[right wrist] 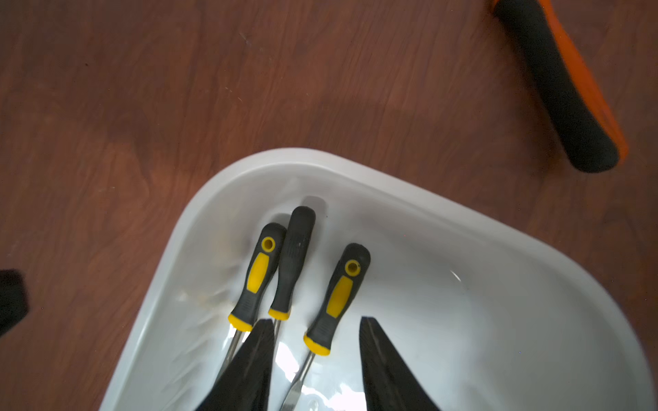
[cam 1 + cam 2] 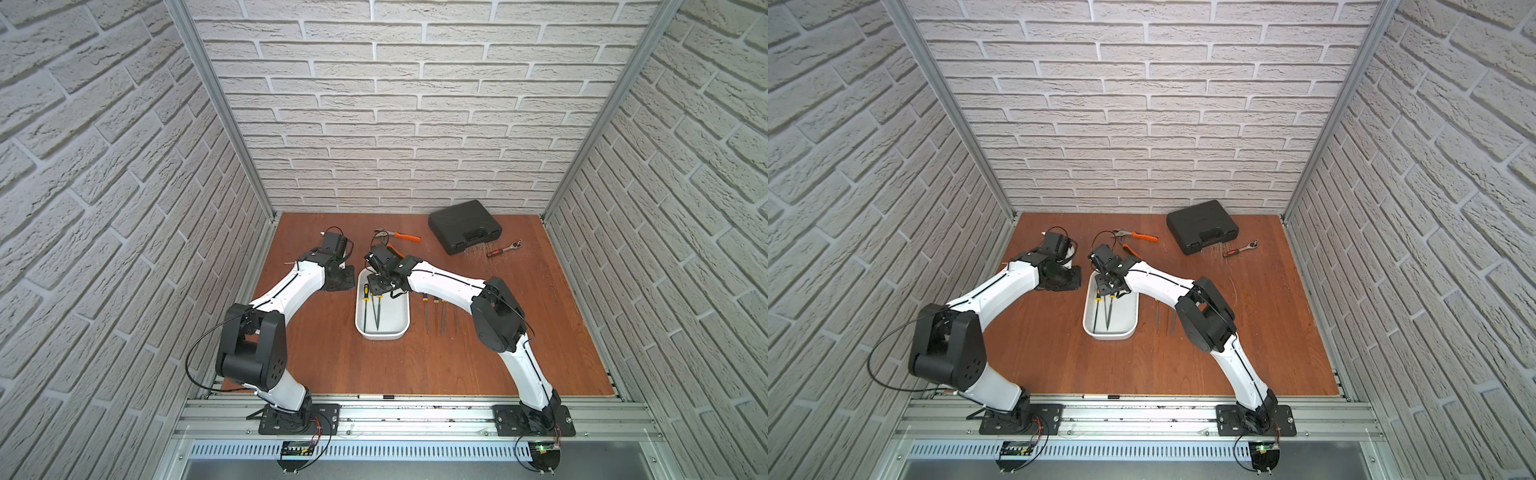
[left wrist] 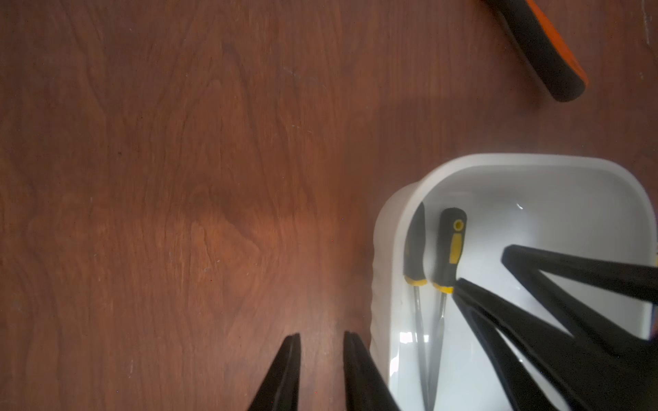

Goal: Take the file tool out of the storage box
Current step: Pick up the file tool from the storage box.

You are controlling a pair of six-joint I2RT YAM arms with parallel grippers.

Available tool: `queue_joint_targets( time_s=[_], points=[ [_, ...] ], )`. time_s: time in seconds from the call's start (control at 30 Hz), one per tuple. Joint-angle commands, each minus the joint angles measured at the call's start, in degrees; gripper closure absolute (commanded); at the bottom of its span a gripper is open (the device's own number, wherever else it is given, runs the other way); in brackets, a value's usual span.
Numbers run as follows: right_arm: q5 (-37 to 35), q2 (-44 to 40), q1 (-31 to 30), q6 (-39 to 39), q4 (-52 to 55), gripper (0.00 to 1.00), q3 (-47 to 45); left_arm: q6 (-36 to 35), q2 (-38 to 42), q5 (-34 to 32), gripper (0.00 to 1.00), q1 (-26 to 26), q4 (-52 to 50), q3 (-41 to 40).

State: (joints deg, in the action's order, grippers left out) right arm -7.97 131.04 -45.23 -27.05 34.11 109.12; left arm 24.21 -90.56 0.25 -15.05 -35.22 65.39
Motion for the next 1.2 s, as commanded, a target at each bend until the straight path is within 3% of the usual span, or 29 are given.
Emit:
queue_joint_targets(
  time_s=[0.0, 0.67, 0.77, 0.9, 1.17],
  points=[
    [-2.2, 1.0, -0.3, -1.4, 3.3, 0.55, 3.6, 0.2, 1.7, -0.3, 0.72, 0.3, 0.2, -0.9],
    [-2.7, 7.0, -0.4, -1.6, 7.3, 0.57, 7.6, 0.1, 1.9, -0.3, 0.72, 0.6, 0.7, -1.8],
    [-2.2, 7.0, -0.4, -1.8, 7.0, 0.65, 7.6, 0.0, 2.0, -0.3, 0.72, 0.6, 0.6, -1.8],
    [-2.2, 6.1, -0.4, -2.1, 6.5, 0.83, 7.4, -0.1, 2.1, -0.3, 0.72, 0.8, 0.4, -1.6],
    [-4.2, 0.5, -0.2, -3.1, 4.3, 0.9, 6.7, -0.3, 2.1, -0.2, 0.72, 0.9, 0.2, -1.1]
  ],
)
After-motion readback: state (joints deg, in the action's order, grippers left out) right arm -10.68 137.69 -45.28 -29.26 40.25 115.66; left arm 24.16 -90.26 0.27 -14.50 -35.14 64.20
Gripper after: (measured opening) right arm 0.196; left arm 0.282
